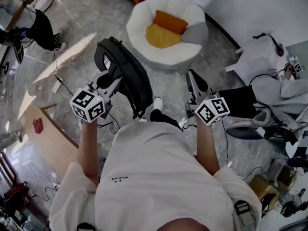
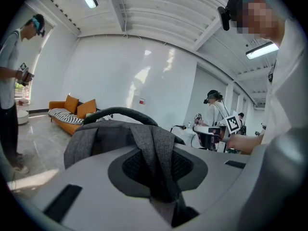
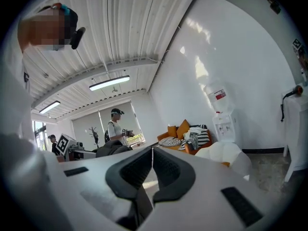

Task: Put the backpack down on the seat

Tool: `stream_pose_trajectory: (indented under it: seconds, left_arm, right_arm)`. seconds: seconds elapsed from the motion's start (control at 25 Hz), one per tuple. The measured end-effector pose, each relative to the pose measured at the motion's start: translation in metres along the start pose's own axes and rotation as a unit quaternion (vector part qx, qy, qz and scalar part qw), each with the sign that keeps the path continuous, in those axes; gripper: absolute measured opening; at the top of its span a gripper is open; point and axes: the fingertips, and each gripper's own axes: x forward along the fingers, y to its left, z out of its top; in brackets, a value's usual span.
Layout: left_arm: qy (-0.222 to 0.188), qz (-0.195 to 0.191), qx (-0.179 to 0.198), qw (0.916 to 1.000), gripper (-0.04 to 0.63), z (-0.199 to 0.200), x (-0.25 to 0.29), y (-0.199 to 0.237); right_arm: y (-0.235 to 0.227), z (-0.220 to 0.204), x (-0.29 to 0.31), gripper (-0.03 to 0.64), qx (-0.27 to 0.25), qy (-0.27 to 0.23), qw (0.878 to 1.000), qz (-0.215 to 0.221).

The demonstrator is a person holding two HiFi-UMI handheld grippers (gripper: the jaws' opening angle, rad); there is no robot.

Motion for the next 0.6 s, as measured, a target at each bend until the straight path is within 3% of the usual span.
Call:
stream_pose_trajectory:
  seconds: [0.6]
  left_arm:
    - [-0.007, 0.055, -0.011, 0.9984, 0.095, 0.024, 0.058, 0.001]
  right_arm:
    - [-0.041, 0.015, 0.079, 0.026, 0.005, 0.032, 0.995, 0.1]
